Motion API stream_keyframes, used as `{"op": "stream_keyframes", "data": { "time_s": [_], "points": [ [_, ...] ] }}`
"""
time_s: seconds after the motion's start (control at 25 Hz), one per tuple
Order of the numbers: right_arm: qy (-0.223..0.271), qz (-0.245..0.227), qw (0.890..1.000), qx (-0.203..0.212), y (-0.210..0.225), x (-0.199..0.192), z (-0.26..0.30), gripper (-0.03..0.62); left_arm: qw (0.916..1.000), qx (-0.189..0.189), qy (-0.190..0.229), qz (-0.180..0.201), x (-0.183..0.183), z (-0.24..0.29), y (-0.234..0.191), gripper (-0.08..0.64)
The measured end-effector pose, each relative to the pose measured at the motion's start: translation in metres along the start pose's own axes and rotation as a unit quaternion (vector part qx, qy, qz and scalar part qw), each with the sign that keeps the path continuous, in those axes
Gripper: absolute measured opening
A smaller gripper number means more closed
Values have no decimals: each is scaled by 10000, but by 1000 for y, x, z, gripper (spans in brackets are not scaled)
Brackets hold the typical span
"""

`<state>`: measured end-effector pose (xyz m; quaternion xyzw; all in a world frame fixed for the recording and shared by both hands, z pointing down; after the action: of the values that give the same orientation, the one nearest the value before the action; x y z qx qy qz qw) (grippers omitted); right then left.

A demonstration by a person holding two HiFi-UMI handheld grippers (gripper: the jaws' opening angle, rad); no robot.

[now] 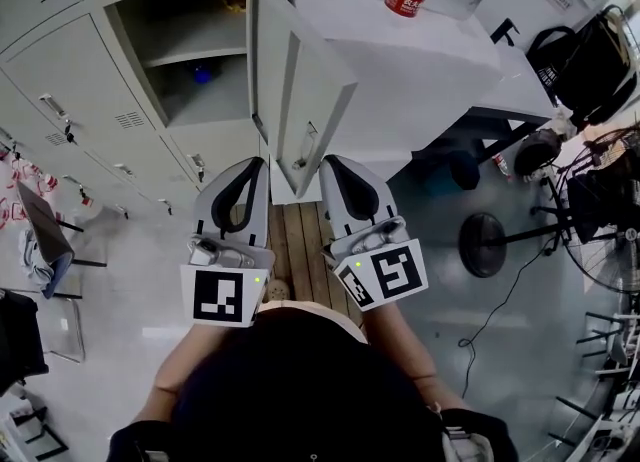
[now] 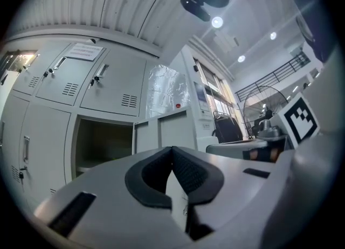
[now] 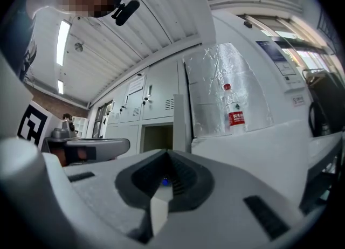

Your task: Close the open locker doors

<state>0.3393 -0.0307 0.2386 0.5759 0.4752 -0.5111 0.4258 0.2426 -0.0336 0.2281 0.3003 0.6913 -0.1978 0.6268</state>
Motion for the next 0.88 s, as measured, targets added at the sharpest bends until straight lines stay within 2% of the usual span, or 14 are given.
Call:
{"op": "stream_keyframes", "data": {
  "time_s": [0.32,0.56,0.72,0.88],
  "points": [
    [-95,21,9999,-47,34,-14,2,2,10000,-20,-86,-33,-12,21,15,2],
    [-127,97,9997,198,43,-26,8,2,9999,17,-145,71,-20,30,17,2],
    [-169,123,9991,359,45,-35,13,2,9997,21,-224,8,-30,36,17,2],
    [-216,302,9965,753,43,-45,16,19,9996,-18,-289,0,-40,41,18,2]
  ]
}}
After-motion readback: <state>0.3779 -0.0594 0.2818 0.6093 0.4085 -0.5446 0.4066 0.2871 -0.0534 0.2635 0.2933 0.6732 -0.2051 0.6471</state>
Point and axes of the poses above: the fingertips, and each gripper's own axes: z forward along the fingers, y to its right, x out of its top, the point moved 1 cm from there along -z, backward along the fingers, and after that the axes turned 15 degrees about -x, right-handed, at the moved point
